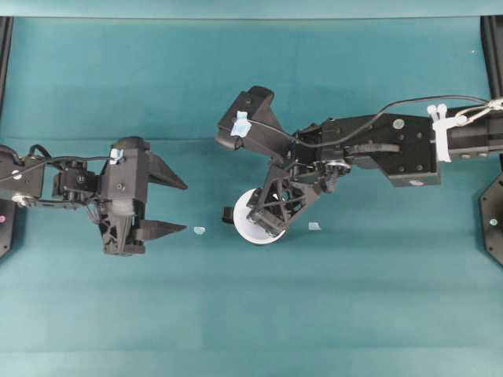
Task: Put the paper cup into the moved cup holder.
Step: 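Lower the paper cup into the holder and open the right gripper, then lift the right gripper up and away from the cup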
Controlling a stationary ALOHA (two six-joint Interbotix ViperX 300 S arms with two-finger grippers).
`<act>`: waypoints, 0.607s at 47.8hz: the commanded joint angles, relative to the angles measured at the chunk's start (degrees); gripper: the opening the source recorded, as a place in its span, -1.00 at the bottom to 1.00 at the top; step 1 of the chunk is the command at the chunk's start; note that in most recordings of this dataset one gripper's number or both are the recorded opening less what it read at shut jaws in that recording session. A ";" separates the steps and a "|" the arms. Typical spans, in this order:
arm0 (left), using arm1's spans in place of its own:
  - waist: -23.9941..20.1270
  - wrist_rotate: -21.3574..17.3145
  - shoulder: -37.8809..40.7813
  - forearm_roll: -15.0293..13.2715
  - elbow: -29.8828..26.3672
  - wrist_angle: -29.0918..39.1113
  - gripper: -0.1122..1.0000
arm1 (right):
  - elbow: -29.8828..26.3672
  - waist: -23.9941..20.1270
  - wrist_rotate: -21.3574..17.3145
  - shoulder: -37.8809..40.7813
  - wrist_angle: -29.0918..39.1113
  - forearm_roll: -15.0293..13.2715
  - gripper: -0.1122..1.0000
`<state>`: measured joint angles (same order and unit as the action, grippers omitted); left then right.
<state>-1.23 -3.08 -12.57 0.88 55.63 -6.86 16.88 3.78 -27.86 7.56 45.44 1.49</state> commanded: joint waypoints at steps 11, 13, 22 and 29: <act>0.00 0.09 -0.44 0.09 -0.70 -0.35 0.67 | 1.76 -0.18 0.35 -5.45 -1.67 -0.70 0.68; 0.00 0.09 -0.44 0.09 -0.70 -0.26 0.67 | 2.37 -0.18 0.35 -6.15 -1.93 -0.79 0.68; 0.00 0.09 -0.62 0.09 -0.44 -0.35 0.67 | 5.63 -0.18 0.35 -9.76 -3.96 -0.88 0.68; 0.00 0.09 -0.62 0.09 -0.53 -0.26 0.67 | 8.17 0.18 0.88 -13.18 -6.68 -1.41 0.68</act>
<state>-1.23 -3.08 -12.66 0.88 55.63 -6.94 24.70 3.78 -27.77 -2.55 40.34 0.44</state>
